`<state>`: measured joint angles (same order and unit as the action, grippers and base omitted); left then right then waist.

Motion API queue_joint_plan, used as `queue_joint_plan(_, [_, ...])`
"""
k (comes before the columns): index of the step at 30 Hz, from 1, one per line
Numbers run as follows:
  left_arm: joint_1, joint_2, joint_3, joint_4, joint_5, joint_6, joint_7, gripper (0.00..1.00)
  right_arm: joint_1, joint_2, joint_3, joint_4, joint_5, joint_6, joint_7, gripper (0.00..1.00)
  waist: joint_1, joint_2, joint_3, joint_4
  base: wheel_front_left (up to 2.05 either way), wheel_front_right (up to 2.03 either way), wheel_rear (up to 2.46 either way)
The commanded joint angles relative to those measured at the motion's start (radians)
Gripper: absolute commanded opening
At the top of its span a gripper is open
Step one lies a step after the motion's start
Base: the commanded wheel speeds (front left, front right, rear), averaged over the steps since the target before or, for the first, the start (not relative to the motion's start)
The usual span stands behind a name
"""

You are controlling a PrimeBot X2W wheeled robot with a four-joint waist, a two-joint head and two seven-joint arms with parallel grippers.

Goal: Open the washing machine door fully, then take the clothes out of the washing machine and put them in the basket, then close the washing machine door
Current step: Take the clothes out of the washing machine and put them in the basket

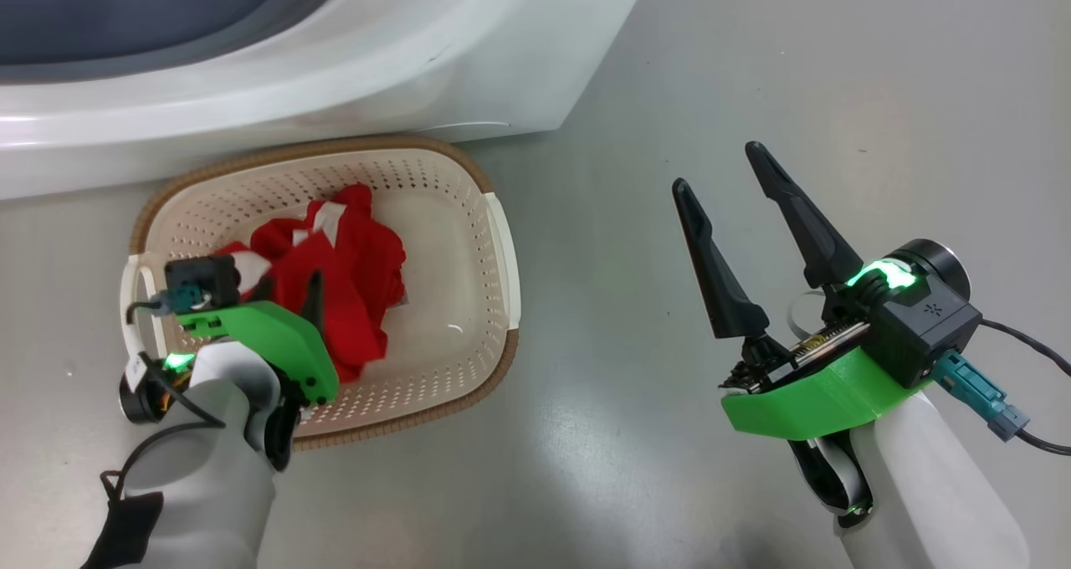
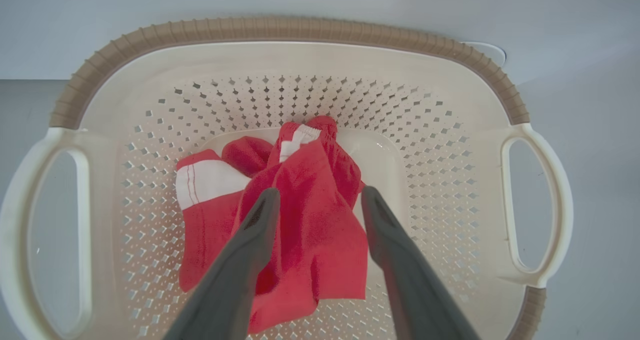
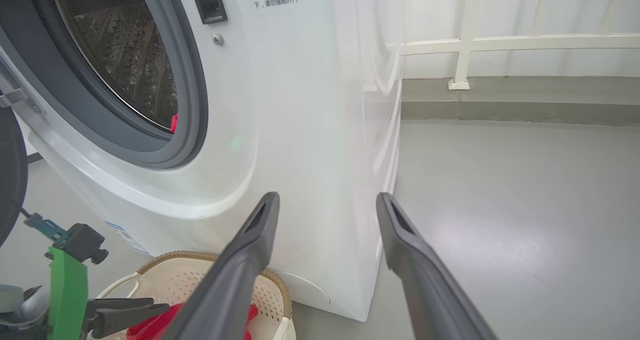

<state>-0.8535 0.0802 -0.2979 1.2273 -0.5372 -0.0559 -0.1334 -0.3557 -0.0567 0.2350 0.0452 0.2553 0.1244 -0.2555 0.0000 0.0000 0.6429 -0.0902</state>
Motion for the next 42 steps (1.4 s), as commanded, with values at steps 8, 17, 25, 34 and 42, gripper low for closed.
queue_joint_plan(8, [-0.006, 0.015, 0.028, 0.013, -0.041, -0.036, -0.089, 1.00, 0.019, 0.006, 0.003, 0.000, 0.010, 0.006, -0.006, 1.00, 0.0000, 0.0000, -0.034, 0.023, 0.00, 0.00, 0.00])
queue_joint_plan(17, [0.032, 0.012, 0.043, -0.084, -0.034, -0.029, -0.127, 1.00, 0.036, 0.006, -0.014, 0.025, -0.010, 0.006, -0.006, 1.00, 0.0000, 0.0000, -0.102, 0.053, 0.00, 0.00, 0.00])
queue_joint_plan(25, [0.185, 0.023, 0.120, -0.414, 0.043, 0.013, -0.128, 1.00, 0.056, 0.006, -0.046, 0.042, -0.036, 0.006, -0.006, 1.00, 0.0000, 0.0000, -0.183, 0.076, 0.00, 0.00, 0.00])
queue_joint_plan(34, [0.363, 0.004, 0.195, -0.732, 0.119, 0.037, -0.128, 1.00, 0.095, 0.006, -0.093, 0.051, -0.071, 0.006, -0.006, 1.00, 0.0000, 0.0000, -0.277, 0.095, 0.00, 0.00, 0.00])
queue_joint_plan(42, [0.482, 0.006, 0.249, -0.946, 0.176, 0.045, -0.128, 1.00, 0.118, 0.006, -0.160, 0.044, -0.075, 0.006, -0.006, 1.00, 0.0000, 0.0000, -0.341, 0.084, 0.00, 0.00, 0.00])
